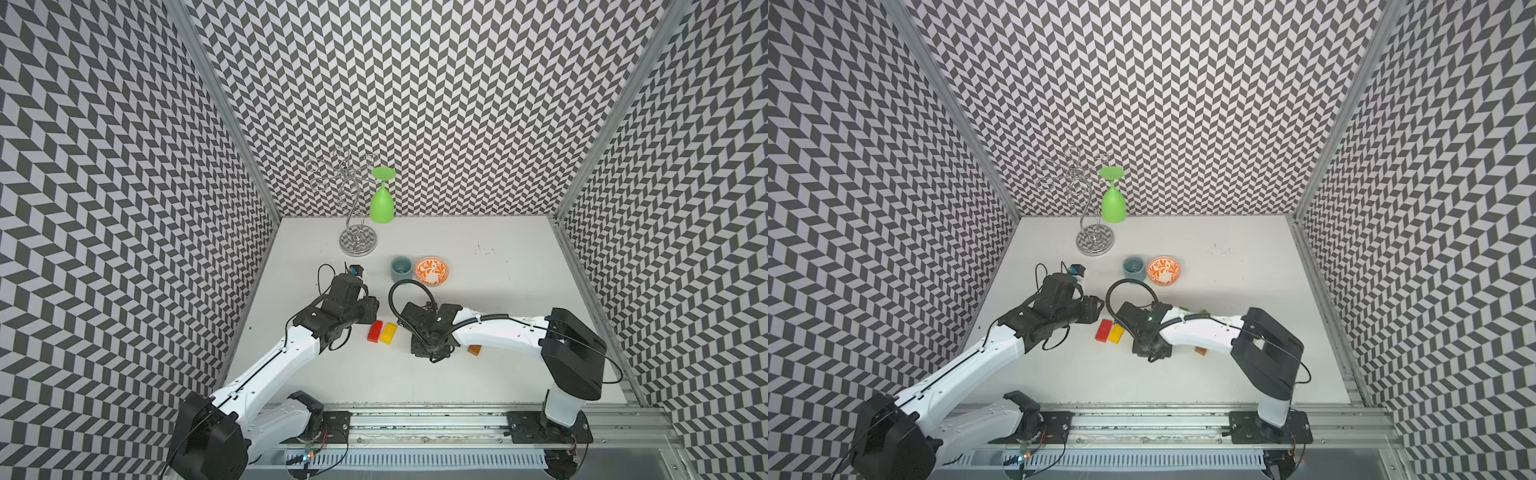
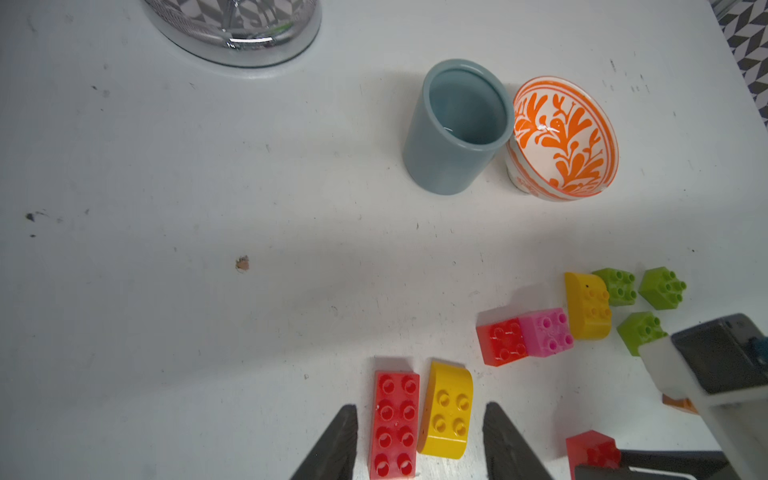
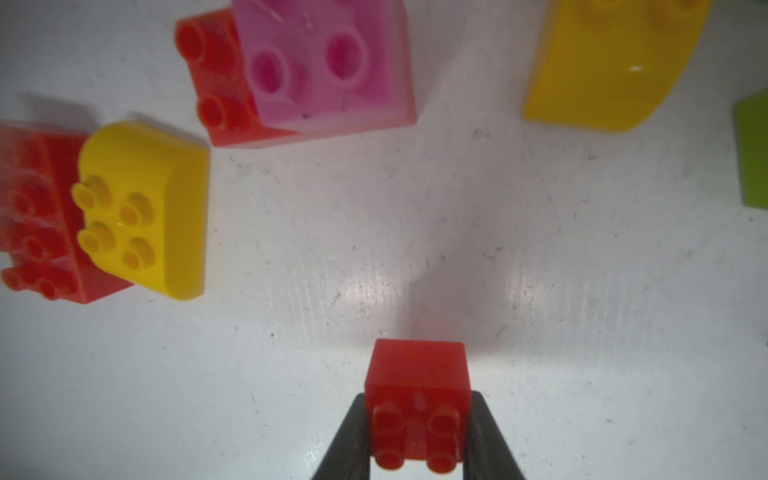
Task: Assemble the letter s with lego
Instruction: Pick up the lego brick from the center of the board, then place the lego brick at the center of the board.
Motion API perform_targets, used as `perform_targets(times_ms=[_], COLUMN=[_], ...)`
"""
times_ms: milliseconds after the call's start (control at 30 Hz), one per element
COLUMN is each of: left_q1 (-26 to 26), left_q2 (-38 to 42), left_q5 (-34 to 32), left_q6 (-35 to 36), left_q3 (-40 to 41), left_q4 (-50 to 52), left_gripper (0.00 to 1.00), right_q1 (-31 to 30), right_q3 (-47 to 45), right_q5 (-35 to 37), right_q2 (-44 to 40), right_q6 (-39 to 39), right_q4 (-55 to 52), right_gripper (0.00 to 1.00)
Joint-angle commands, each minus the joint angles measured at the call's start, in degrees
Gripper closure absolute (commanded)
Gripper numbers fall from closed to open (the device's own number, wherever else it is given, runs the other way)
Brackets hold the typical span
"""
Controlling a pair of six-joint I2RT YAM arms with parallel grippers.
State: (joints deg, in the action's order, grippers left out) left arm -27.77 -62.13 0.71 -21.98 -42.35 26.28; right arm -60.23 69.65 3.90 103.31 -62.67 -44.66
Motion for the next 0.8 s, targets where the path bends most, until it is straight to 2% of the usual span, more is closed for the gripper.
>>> perform_targets(times_ms=[0,267,567,767], left_q1=[1.6,3.2,3.6,3.8], left_q2=[1.2,1.7,1.7,1.7], left_q5=[3.2,3.9,4.3,4.7], left_q6=[-0.3,0.0,0.1,0.2], left_q3=[1.9,2.9,3.4,3.5], left_q4=[0.2,-1.5,-2.4,-2.7], left_gripper=[0.48,0.47,0.42,0.39], right_q1=[-0.1,-0.1,-0.2,-0.2], right_q3=[2.5,6.8,9.0,10.2], right_q5=[0.1,1.5,1.4,2.5], right_q2=[1.7,6.4,8.6,5.6], right_q6=[1.7,3.9,5.6,5.9], right_q4=[0.8,-1.5,-2.9,-3.9], right_gripper=[0.97,0.90,0.64,0.51])
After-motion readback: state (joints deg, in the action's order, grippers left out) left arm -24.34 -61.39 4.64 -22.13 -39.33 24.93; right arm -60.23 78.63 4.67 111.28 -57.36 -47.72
